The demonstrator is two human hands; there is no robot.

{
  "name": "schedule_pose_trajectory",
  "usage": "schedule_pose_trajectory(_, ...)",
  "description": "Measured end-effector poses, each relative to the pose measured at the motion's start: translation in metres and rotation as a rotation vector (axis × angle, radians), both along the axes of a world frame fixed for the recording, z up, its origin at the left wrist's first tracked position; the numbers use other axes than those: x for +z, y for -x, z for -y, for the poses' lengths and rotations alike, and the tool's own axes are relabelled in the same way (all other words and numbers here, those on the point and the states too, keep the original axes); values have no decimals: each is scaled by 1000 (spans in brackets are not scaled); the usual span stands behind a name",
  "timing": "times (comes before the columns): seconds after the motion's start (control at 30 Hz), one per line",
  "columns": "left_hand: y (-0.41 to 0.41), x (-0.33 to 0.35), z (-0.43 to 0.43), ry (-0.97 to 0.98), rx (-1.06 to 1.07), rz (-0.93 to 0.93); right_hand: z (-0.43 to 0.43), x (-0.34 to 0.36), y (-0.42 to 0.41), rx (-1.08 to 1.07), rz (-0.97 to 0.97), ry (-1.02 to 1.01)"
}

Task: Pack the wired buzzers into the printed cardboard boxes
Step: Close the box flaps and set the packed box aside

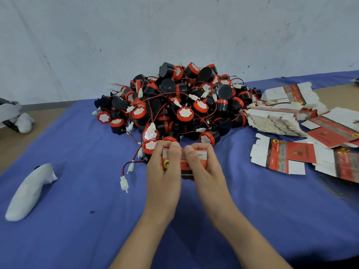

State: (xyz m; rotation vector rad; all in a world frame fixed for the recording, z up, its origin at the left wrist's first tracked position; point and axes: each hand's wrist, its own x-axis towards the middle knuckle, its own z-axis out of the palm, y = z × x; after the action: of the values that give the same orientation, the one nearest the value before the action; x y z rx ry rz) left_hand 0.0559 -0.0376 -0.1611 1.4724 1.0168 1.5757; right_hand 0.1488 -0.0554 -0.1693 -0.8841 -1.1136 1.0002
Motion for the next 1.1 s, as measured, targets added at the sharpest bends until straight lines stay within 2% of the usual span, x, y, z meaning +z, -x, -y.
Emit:
schedule_pose_trajectory(0.17,-6,-4,-5,67,59,95,-9,-2,10,-70,-82,1)
schedule_pose_trajectory(0.53,-25,-10,-18,267,186,240,-23,-16,19,-219,-378,233)
schedule_pose_trajectory(0.67,-35,-15,-18,306,302,342,-20,-19,22,-298,-339,219)
schedule_pose_trajectory(0.77,-34,-13,-15,341,276,377,-14,-21,23,-316,-284,207)
schedule_pose_trajectory(0.93,-24,-15,-3,424,167,313,-3,-20,20,-336,-180,220)
schedule_pose_trajectory(1.1,-16,-21,28,354,41,-21,25,-12,2,-267,-138,335)
